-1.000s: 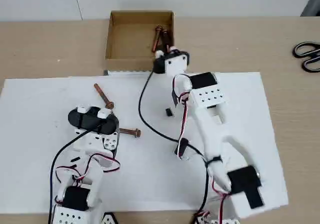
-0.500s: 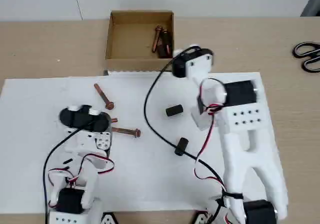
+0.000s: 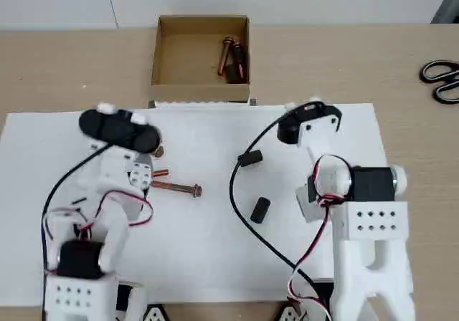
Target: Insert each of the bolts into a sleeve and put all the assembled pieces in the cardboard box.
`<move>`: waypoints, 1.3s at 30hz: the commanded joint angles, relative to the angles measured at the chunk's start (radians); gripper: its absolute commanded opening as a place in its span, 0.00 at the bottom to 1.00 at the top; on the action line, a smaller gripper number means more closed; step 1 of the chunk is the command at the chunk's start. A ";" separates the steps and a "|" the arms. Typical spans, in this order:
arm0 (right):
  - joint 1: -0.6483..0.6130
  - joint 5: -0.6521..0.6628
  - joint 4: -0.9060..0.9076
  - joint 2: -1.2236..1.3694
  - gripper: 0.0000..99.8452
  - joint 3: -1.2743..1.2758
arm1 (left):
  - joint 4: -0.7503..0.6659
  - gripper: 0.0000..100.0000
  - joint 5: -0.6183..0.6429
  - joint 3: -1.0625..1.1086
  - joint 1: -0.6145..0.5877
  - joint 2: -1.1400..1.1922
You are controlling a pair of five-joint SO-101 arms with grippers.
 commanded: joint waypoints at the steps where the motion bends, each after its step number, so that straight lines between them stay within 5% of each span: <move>1: 0.010 0.012 -0.027 -0.059 0.00 0.041 | -0.003 0.05 -0.081 -0.139 0.003 0.218; 12: 0.028 0.052 -0.074 -0.074 0.00 0.054 | 0.149 0.05 -0.422 -0.398 0.028 0.741; 22: 0.113 0.061 -0.249 -0.074 0.00 0.253 | 0.307 0.05 -0.781 -0.432 0.147 0.813; 39: 0.117 0.058 -0.294 -0.074 0.00 0.282 | 0.307 0.09 -0.927 -0.568 0.161 1.146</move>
